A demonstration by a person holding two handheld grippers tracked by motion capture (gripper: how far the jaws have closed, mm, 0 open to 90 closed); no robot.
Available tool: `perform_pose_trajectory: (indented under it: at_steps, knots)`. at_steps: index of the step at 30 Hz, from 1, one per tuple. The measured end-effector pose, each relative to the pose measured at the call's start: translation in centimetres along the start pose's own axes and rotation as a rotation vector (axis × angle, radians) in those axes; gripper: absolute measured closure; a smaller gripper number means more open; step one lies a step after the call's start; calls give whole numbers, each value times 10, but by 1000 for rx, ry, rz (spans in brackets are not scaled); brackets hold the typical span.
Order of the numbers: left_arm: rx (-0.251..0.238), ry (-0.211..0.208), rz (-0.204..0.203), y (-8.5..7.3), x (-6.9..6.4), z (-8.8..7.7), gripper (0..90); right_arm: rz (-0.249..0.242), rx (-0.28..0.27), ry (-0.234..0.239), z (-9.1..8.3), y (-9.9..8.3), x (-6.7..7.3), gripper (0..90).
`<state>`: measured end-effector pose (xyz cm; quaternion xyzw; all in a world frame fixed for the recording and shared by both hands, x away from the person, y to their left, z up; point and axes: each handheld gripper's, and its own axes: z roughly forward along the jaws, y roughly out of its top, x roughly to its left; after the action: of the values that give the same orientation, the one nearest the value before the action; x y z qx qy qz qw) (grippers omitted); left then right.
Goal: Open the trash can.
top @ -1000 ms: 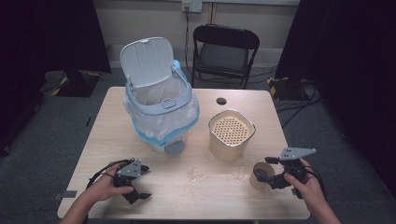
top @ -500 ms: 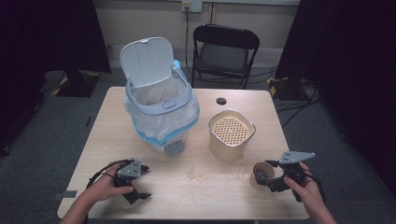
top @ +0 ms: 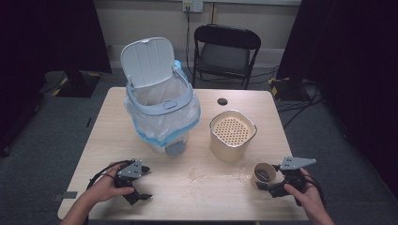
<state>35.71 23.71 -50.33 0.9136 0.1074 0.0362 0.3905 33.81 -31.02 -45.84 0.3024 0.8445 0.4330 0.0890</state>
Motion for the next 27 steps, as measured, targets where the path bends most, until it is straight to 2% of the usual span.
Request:
perform_pose_trajectory:
  at_steps: [12, 18, 27]
  knots:
    - [0, 0, 0, 0, 0, 0, 0, -22, 11, 8, 9, -15, -2, 148]
    - [1, 0, 0, 0, 0, 0, 0, 7, -16, 9, 11, -20, -4, 154]
    - [0, 1, 0, 0, 0, 0, 0, 16, -68, -7, 14, -18, -6, 192]
